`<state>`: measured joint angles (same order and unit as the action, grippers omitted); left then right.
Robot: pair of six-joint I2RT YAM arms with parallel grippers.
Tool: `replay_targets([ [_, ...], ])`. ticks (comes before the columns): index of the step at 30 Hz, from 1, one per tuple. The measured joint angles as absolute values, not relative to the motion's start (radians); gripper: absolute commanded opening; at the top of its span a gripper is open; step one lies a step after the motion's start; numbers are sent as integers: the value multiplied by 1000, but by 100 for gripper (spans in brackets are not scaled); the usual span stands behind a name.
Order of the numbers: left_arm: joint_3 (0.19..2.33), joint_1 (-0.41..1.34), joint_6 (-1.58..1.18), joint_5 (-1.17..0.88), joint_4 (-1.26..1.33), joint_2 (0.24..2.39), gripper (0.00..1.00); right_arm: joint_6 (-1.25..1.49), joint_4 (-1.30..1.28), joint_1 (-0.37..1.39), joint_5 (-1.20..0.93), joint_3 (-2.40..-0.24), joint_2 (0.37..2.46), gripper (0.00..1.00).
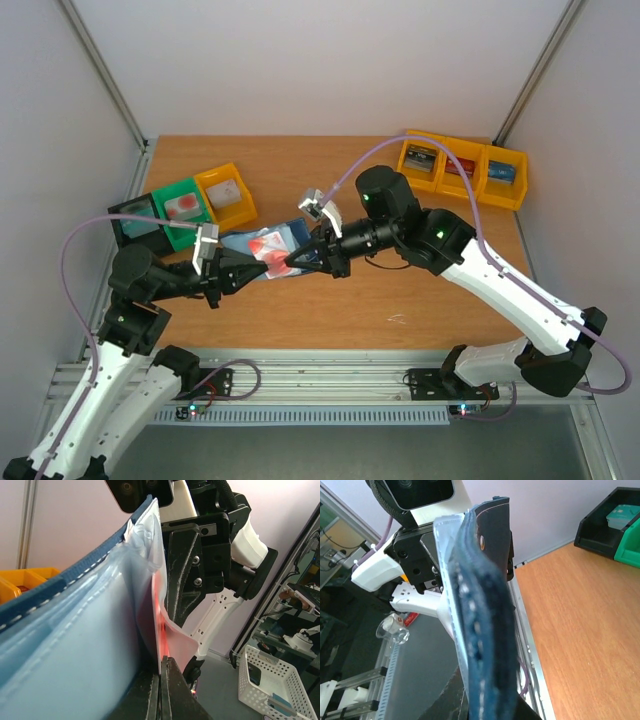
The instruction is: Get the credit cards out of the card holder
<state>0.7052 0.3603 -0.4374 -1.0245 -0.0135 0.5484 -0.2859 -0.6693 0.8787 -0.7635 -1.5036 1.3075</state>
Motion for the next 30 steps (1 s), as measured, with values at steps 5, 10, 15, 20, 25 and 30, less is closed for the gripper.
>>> replay_targets([
  [5,707,360,-421,-1020,-45,542,0,-296,-690,870,-747,-1497,1293,14],
  [10,709,353,-395,-1004,-90,526,0,-288,-746,828,-733,-1537,1268,13],
  [15,712,353,-384,-998,-108,524,0,-269,-740,856,-736,-1562,1289,41],
  [20,712,353,-380,-987,-129,524,0,-266,-710,860,-749,-1567,1311,42],
  [25,711,353,-373,-987,-132,524,0,-247,-681,873,-742,-1581,1343,3],
  [30,711,346,-373,-982,-153,523,0,-245,-672,873,-731,-1586,1364,1],
])
